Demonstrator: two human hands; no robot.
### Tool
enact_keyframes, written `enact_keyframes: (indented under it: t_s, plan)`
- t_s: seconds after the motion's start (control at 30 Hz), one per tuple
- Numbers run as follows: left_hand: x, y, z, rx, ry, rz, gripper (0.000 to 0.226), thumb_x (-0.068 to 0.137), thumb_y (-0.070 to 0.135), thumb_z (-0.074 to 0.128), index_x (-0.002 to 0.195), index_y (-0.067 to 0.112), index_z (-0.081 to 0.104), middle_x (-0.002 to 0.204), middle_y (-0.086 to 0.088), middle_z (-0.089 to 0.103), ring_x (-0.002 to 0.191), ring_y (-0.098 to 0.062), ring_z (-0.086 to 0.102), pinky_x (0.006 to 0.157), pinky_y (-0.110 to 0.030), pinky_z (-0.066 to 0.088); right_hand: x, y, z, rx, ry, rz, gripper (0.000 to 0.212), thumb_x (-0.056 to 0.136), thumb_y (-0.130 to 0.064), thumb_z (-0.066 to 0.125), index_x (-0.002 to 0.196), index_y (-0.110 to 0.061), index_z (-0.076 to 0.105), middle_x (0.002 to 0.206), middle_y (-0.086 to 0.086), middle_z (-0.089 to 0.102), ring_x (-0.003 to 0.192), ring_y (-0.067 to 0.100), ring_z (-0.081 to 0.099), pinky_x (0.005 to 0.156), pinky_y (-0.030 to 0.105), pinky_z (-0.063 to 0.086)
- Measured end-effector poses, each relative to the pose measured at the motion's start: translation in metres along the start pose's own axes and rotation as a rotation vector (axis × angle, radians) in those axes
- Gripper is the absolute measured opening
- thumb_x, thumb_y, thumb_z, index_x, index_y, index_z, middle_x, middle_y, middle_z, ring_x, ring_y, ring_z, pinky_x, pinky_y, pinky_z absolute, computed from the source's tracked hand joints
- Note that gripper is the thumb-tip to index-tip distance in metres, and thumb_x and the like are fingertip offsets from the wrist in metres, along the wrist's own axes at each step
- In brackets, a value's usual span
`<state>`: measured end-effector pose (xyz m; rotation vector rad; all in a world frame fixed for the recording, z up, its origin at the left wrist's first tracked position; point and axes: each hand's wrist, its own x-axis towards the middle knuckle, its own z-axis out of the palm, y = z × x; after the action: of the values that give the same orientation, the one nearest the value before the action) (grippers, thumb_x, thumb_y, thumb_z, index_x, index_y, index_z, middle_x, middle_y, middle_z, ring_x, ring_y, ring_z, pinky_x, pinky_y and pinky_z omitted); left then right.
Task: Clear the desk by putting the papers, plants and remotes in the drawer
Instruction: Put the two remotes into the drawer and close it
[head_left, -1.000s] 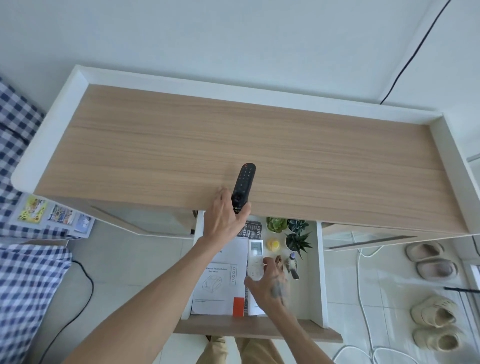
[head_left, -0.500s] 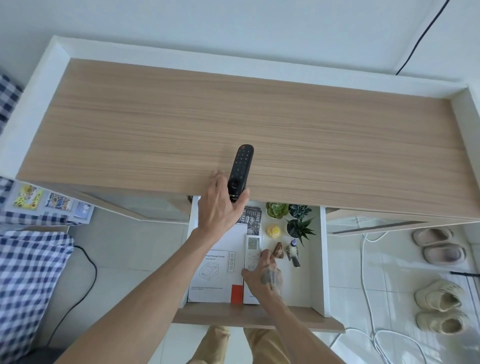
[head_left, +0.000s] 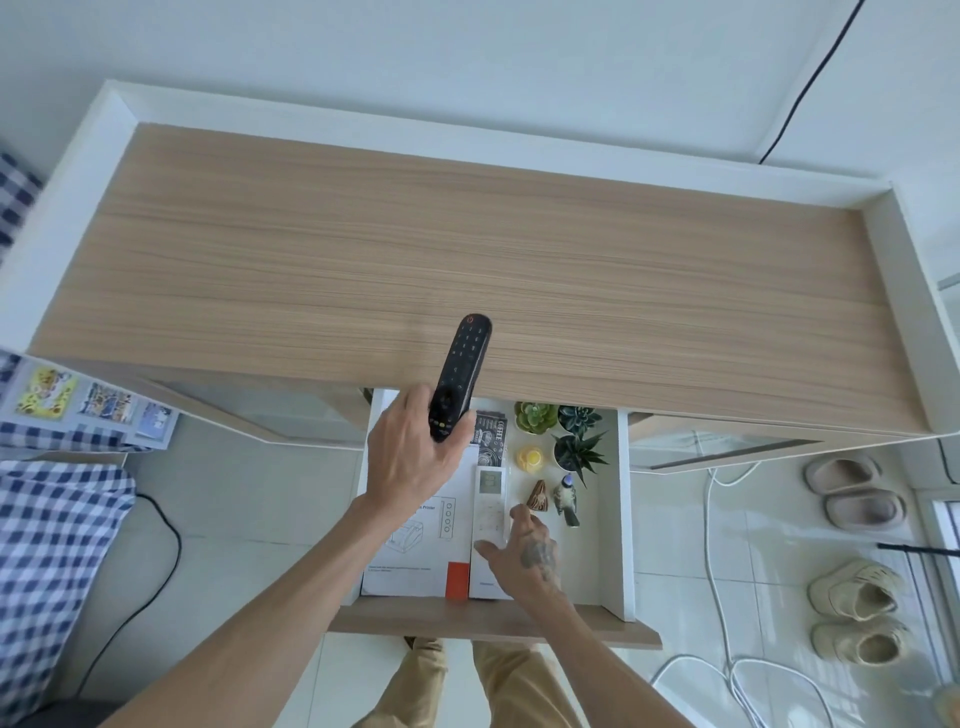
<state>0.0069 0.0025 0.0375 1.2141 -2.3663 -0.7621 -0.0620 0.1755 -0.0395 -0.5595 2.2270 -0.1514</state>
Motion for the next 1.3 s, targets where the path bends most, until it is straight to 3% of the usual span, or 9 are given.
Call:
enact_keyframes:
  t_s: [0.17,0.33,0.5,0.6,0.77,1.13,1.3]
  plan:
    - [-0.075,-0.005,0.005,-0.037,-0.085,-0.104,0.028,0.084,0.052,0.055,0.083,0.029,0.040,0.072,0.012,0.048,0.058,-0.005,0.048,0.049,-0.012,0.033,-0.013,0.013,-0.010,-0.021,-0.020,-0.035,0.051,0.087,-0.047,0.064,0.126,-0.019,0.047,0.118,0.003,0.062,0.105,0.024,0.060,0.086,0.034,0.049]
    - [-0.124,-0.022,0.031,0.075,-0.249,-0.314,0.035,0.083,0.059,0.054,0.084,0.027,0.041,0.072,0.010,0.052,0.061,-0.010,0.054,0.055,-0.032,0.052,-0.020,0.024,-0.011,-0.052,-0.032,-0.048,0.044,0.088,-0.044,0.063,0.125,-0.022,0.051,0.113,0.001,0.064,0.103,0.022,0.061,0.086,0.034,0.051]
    - [-0.125,-0.031,0.054,0.198,-0.385,-0.412,0.043,0.080,0.062,0.058,0.090,0.021,0.050,0.080,0.006,0.059,0.070,-0.018,0.060,0.062,-0.036,0.056,-0.024,0.028,-0.010,-0.051,-0.027,-0.061,0.041,0.088,-0.040,0.065,0.122,-0.021,0.054,0.108,0.001,0.068,0.099,0.022,0.064,0.085,0.035,0.053]
    - [-0.119,-0.034,0.065,0.228,-0.434,-0.422,0.050,0.078,0.063,0.061,0.099,0.018,0.053,0.088,0.003,0.064,0.077,-0.021,0.064,0.061,-0.033,0.055,-0.024,0.030,-0.009,-0.063,-0.036,-0.074,0.040,0.088,-0.040,0.065,0.121,-0.021,0.055,0.110,0.001,0.068,0.100,0.023,0.064,0.086,0.035,0.053]
    - [-0.112,-0.036,0.080,0.238,-0.461,-0.460,0.054,0.074,0.061,0.069,0.098,0.016,0.052,0.088,-0.001,0.066,0.072,-0.023,0.062,0.053,-0.030,0.042,-0.024,0.036,-0.010,-0.065,-0.023,-0.081,0.039,0.087,-0.040,0.065,0.120,-0.021,0.055,0.106,-0.001,0.069,0.098,0.022,0.064,0.085,0.035,0.053]
    - [-0.112,-0.042,0.090,0.191,-0.523,-0.488,0.065,0.071,0.069,0.070,0.105,0.016,0.050,0.093,-0.003,0.067,0.082,-0.028,0.067,0.059,-0.036,0.054,-0.022,0.041,-0.017,-0.051,-0.014,-0.115,0.037,0.087,-0.038,0.065,0.118,-0.021,0.056,0.102,-0.003,0.071,0.097,0.021,0.064,0.082,0.034,0.052]
    - [-0.115,-0.040,0.053,0.309,-0.511,-0.261,0.054,0.083,0.069,0.056,0.102,0.019,0.049,0.089,0.004,0.064,0.078,-0.021,0.064,0.061,-0.035,0.054,-0.036,0.046,-0.031,-0.070,-0.071,-0.310,0.033,0.087,-0.039,0.064,0.114,-0.021,0.060,0.100,-0.005,0.071,0.087,0.016,0.065,0.078,0.030,0.051]
